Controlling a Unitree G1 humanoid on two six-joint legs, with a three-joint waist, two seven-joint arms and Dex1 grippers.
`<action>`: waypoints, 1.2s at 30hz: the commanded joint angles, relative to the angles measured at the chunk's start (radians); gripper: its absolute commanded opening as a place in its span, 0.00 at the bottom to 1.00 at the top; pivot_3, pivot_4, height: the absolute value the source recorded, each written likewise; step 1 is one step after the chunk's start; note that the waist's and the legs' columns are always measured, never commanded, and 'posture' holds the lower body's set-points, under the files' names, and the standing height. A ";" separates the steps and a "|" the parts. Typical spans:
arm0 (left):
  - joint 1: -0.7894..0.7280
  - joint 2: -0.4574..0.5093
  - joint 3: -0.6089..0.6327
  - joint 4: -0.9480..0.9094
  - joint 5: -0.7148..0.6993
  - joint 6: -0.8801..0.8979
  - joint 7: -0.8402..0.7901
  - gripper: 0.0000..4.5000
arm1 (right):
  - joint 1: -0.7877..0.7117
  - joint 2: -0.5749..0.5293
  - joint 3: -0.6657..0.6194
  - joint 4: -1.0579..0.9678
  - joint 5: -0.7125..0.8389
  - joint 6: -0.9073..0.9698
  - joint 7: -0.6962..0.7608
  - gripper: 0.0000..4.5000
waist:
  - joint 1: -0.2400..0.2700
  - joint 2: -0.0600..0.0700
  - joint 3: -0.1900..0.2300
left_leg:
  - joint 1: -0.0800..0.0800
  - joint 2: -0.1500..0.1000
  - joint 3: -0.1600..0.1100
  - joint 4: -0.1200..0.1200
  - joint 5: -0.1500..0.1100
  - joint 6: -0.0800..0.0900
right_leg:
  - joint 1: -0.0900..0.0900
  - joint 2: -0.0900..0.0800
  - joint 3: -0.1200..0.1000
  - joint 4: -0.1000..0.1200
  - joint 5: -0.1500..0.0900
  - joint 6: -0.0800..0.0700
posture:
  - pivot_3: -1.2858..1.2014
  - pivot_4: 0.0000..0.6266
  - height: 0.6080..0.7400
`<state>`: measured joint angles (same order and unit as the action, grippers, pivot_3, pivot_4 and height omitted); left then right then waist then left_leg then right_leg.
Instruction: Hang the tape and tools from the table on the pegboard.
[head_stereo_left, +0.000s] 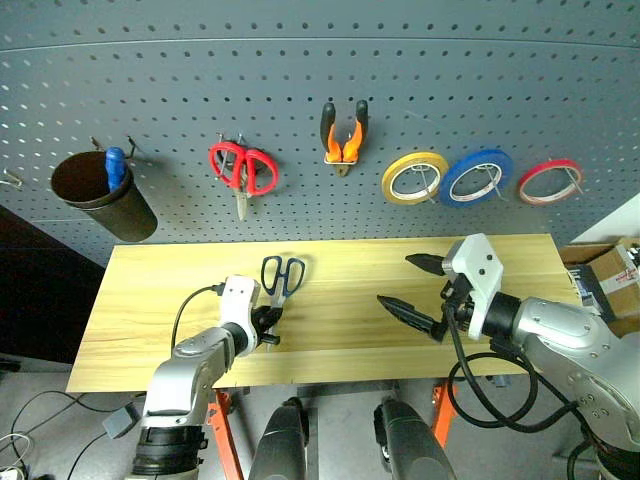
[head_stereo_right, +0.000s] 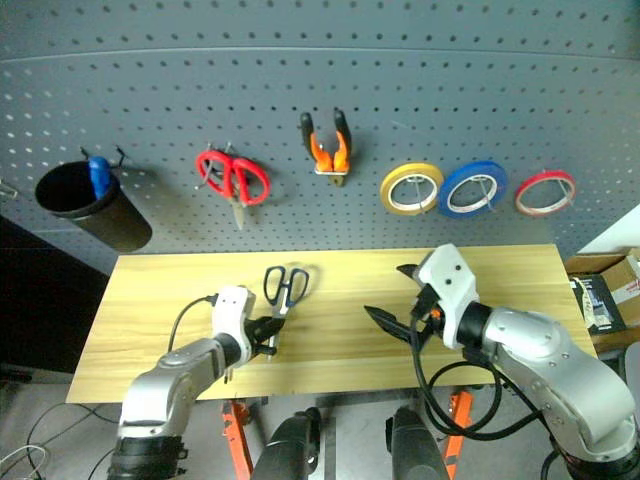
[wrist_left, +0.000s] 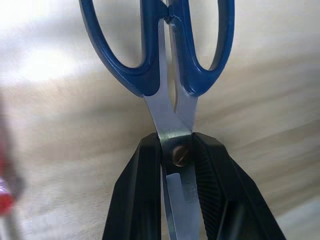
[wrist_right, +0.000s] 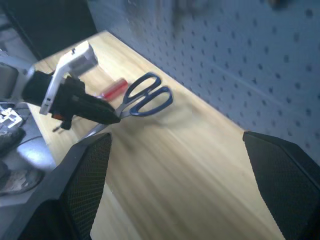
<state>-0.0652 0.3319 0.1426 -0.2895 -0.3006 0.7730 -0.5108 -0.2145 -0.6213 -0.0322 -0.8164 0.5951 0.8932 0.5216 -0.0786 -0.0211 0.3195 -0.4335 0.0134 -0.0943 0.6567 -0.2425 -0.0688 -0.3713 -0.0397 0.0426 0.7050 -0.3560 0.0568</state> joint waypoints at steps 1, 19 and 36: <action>0.093 0.054 0.017 -0.177 -0.047 -0.142 -0.099 0.14 | 0.008 -0.014 -0.035 -0.022 0.020 -0.063 0.036 1.00 | 0.000 0.000 0.000 | 0.000 0.000 0.000 -0.001 0.000 0.000 | 0.000 -0.001 0.000 -0.001 0.000 0.000 | 0.48 0.49 1.00; 0.242 0.031 0.088 -0.496 0.116 -0.497 0.136 0.14 | -0.069 -0.044 -0.109 0.122 0.120 -0.152 0.151 1.00 | 0.030 0.000 0.000 | 0.001 -0.002 0.001 -0.011 0.002 0.000 | 0.000 0.000 -0.001 -0.009 0.001 -0.002 | 0.51 0.46 1.00; 0.046 0.012 0.024 -0.327 0.095 -0.432 0.193 0.14 | -0.087 -0.049 -0.079 0.123 0.104 -0.160 0.139 1.00 | 0.040 0.000 0.000 | 0.001 -0.002 0.001 -0.010 0.003 0.000 | -0.001 0.001 -0.001 -0.007 0.001 -0.002 | 0.50 0.45 1.00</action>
<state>-0.0042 0.3474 0.1696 -0.6085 -0.2000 0.3493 -0.3207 -0.2899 -0.6667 -0.0993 -0.6602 0.6891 0.7492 0.6679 -0.0387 -0.0213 0.3192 -0.4329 0.0110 -0.0932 0.6466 -0.2396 -0.0692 -0.3719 -0.0384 0.0408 0.6983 -0.3546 0.0545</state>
